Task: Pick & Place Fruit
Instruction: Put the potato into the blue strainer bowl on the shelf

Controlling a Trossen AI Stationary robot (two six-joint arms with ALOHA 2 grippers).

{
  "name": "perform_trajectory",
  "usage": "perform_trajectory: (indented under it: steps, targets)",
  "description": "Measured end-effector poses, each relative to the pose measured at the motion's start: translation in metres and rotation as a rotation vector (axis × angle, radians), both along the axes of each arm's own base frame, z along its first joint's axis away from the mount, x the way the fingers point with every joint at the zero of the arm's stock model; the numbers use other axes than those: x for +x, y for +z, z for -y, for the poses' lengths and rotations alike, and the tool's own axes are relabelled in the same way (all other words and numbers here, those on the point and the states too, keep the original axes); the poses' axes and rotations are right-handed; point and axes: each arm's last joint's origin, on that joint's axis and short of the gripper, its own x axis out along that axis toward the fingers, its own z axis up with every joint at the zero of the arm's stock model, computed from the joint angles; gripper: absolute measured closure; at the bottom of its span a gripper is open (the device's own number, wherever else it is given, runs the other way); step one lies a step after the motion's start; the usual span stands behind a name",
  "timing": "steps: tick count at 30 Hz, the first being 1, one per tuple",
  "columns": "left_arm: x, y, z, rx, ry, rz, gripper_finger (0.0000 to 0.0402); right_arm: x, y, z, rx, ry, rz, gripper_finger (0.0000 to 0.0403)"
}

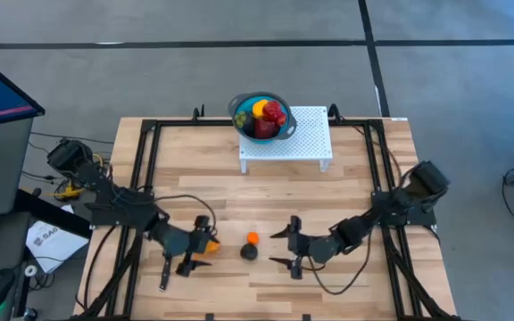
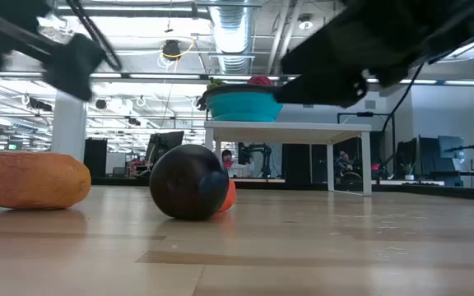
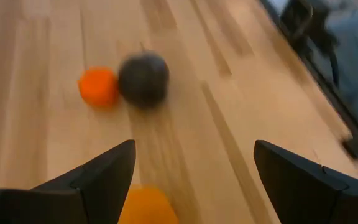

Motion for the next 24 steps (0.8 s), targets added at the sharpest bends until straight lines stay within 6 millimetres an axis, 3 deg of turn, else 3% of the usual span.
perform_trajectory:
  steps: [5,10,15,24]
  targets:
    - [-0.019,0.001,0.015,0.028,0.047,-0.099,0.0082,0.019,-0.014,-0.003,-0.004,-0.023,-0.007,0.0097]
    - [-0.03,-0.018,0.007,0.023,0.231,-0.106,0.0082,0.032,-0.016,-0.006,0.003,-0.028,0.0,0.0097]
    - [-0.034,-0.037,-0.005,-0.023,0.348,-0.057,0.0082,0.033,-0.015,-0.008,0.016,0.021,-0.008,0.0097]
    - [-0.036,-0.064,-0.007,-0.086,0.38,-0.022,0.0082,0.027,-0.018,-0.02,0.046,0.139,-0.053,0.0097]
